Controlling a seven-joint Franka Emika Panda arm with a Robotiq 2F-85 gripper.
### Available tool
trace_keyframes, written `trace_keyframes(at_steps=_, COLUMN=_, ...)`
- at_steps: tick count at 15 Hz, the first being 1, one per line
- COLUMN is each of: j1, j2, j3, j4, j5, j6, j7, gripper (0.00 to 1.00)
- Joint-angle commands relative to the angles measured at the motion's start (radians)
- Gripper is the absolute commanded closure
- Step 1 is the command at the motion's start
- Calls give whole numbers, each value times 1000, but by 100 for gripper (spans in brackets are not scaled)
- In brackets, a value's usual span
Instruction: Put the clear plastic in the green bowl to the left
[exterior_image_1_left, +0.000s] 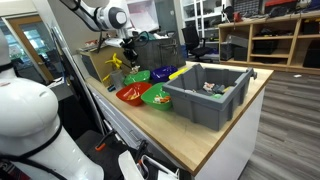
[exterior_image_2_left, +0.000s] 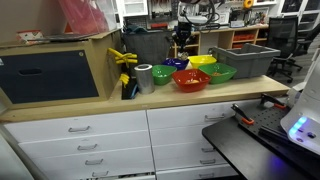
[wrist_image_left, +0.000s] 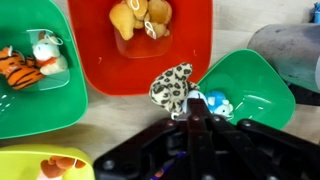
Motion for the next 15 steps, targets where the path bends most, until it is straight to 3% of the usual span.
trace_keyframes(at_steps=1, j1=5, j2=50, j3=1, j4=48, j5=39, j6=38, j7=-31, gripper=100)
trace_keyframes(at_steps=4, j1=-7, j2=16, j3=3, j4=46, j5=81, j6=22, j7=-84, gripper=100)
trace_keyframes(at_steps=5, j1=7, j2=41, j3=-5, j4=37, j5=43, j6=35, j7=-42, gripper=99)
trace_keyframes(at_steps=15, j1=0, j2=40, j3=-4, j4=47, j5=65, j6=33, j7=-74, gripper=100)
